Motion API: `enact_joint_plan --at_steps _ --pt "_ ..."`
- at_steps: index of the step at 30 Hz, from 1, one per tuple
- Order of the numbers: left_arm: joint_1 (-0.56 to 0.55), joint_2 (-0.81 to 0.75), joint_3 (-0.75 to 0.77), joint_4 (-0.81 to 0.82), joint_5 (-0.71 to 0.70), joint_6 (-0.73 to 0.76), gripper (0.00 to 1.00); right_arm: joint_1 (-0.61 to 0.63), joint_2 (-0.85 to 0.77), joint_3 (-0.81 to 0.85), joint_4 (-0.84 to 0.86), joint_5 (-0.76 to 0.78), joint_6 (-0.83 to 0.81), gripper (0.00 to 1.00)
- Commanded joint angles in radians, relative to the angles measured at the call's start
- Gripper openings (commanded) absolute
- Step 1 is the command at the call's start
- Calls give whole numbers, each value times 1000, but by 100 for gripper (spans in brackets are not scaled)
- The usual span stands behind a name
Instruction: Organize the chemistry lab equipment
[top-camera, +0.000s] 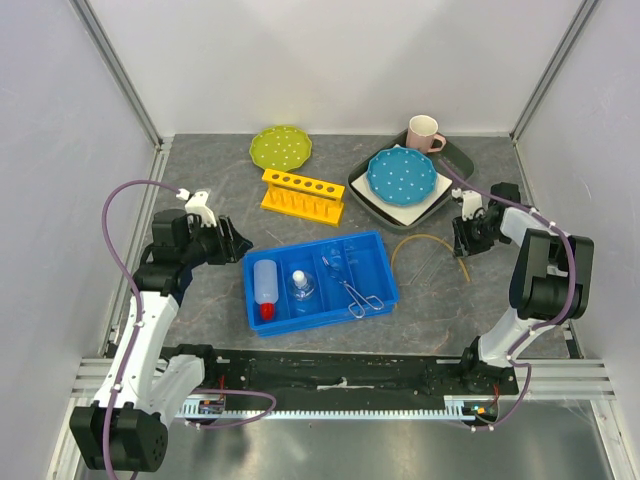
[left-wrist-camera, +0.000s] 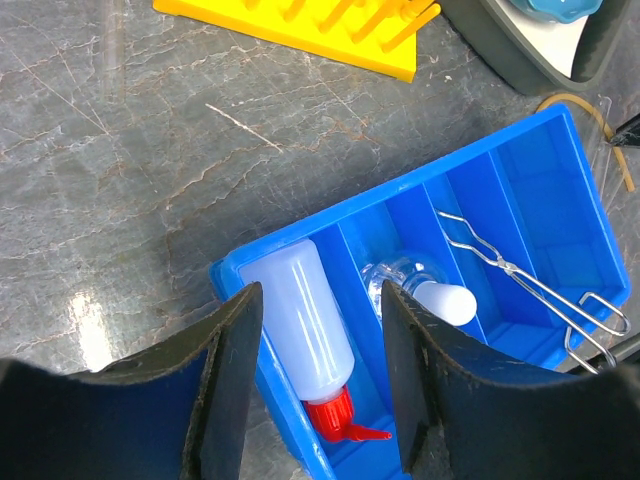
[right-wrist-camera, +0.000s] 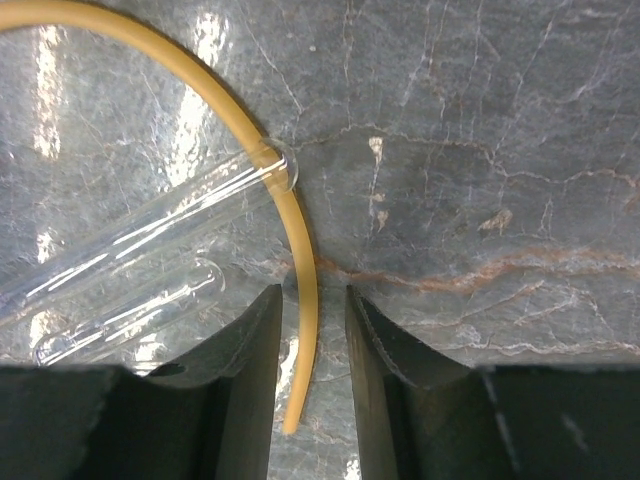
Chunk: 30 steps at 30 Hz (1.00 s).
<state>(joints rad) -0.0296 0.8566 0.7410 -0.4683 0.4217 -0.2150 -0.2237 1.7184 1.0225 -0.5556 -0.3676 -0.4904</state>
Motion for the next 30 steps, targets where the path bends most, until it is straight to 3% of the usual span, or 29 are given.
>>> enact_joint_plan --at_steps 1,5,10,21,30 --pt "0 -11 -3 37 22 20 58 3 10 -22 36 10 13 38" --pt "0 -14 -3 37 26 20 58 7 18 -27 55 25 15 35" --pt "0 -16 -5 36 26 19 58 9 29 -24 82 42 18 20" --pt "0 -16 -6 33 25 19 58 11 33 11 137 33 29 6" --pt "0 -21 -8 30 22 16 57 11 40 39 233 47 78 1"
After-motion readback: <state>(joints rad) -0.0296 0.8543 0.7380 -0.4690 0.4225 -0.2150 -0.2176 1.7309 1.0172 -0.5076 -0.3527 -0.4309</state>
